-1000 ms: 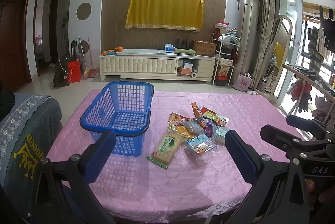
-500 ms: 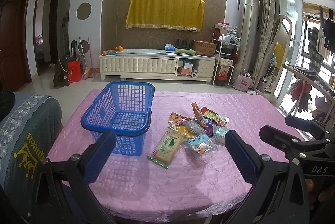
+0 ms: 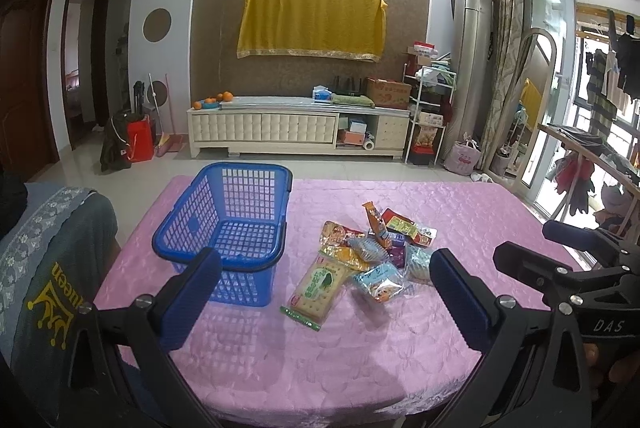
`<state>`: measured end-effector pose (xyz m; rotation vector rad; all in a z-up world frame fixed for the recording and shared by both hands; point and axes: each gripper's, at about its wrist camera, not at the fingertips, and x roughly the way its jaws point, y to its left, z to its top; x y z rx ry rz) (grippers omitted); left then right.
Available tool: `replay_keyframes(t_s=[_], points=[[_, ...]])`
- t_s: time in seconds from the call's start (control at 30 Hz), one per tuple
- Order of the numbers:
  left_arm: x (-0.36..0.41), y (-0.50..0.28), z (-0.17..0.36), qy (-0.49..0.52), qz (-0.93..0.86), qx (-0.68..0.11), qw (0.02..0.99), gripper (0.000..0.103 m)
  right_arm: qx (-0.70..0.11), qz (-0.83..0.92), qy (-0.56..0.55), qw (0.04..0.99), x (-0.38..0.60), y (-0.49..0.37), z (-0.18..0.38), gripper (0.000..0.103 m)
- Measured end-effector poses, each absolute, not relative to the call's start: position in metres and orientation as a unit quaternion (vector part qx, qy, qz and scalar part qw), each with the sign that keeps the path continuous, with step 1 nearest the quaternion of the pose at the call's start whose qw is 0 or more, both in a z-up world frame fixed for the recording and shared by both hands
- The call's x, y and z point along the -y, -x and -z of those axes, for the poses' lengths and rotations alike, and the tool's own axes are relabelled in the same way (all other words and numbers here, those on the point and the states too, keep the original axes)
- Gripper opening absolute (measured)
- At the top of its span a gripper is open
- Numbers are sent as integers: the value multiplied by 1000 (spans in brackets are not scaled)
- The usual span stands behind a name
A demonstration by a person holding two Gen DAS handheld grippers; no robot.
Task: Organize snacks
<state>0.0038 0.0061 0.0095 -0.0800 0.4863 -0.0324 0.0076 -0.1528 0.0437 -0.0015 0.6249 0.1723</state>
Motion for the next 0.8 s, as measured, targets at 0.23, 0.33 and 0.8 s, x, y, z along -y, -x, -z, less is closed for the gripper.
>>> replay_keyframes(t_s=[0.23, 0.33, 0.8], points=[[5, -34, -16, 31, 39, -244, 968, 103, -301, -84, -1, 950, 167, -24, -54, 103], [13, -51, -18, 21, 54, -250, 967, 103, -300, -83, -4, 950, 177, -35, -57, 103], [66, -149, 11, -35, 112, -311, 943, 103, -361, -45, -9, 932, 231, -110, -22, 103]])
